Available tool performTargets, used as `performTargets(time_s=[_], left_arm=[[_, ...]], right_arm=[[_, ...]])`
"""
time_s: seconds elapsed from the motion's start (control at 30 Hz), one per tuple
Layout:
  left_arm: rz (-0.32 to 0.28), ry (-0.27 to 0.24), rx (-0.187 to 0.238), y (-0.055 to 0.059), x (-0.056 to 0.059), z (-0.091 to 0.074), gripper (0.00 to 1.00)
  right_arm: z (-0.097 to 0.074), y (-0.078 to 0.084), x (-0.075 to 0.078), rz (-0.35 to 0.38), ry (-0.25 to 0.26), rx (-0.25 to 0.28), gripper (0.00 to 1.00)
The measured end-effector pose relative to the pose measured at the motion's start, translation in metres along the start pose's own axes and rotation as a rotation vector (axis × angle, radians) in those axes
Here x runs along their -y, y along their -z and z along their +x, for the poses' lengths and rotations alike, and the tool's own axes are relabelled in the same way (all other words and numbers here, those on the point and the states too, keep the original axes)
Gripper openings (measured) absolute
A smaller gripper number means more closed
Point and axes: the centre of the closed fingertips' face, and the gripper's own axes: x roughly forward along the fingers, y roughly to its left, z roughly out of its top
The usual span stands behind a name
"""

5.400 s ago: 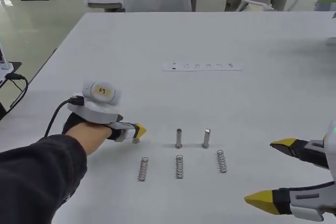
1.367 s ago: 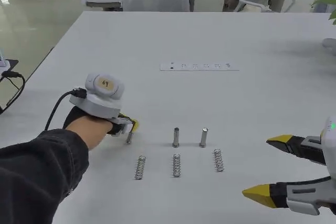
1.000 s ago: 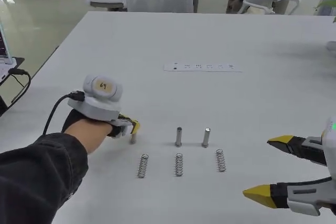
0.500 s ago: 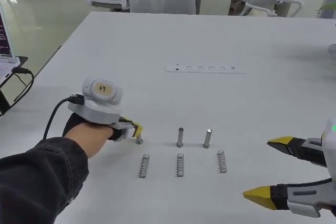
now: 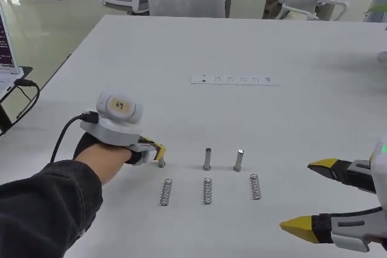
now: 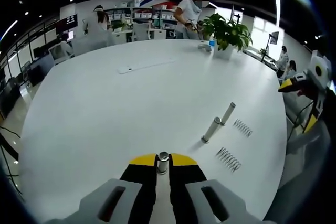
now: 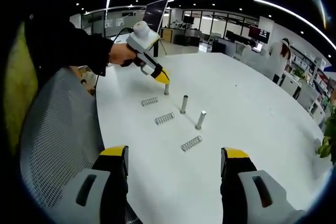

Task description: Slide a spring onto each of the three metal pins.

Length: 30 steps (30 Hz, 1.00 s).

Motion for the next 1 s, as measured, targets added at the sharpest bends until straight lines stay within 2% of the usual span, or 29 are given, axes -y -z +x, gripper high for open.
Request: performTargets(time_s=[0.43,0.77,1.0], left_arm=[[0.01,-0.003,0.009,-0.001,0.001,-0.001,0.07],[0.004,-0.017,0.027,-0.003,0.004,-0.007,0.18],[-0.002,-0.028,0.035,-0.002,0.005,-0.012,0.22]], right_arm=[[-0.001,-0.001,0.0,-0.004,0.001,0.0,0.7],[-0.001,-0.003,0.0,-0.008,0.001,0.002,0.7],[0.0,-0.004,-0.002,-0.012,-0.003,0.002,0.7]])
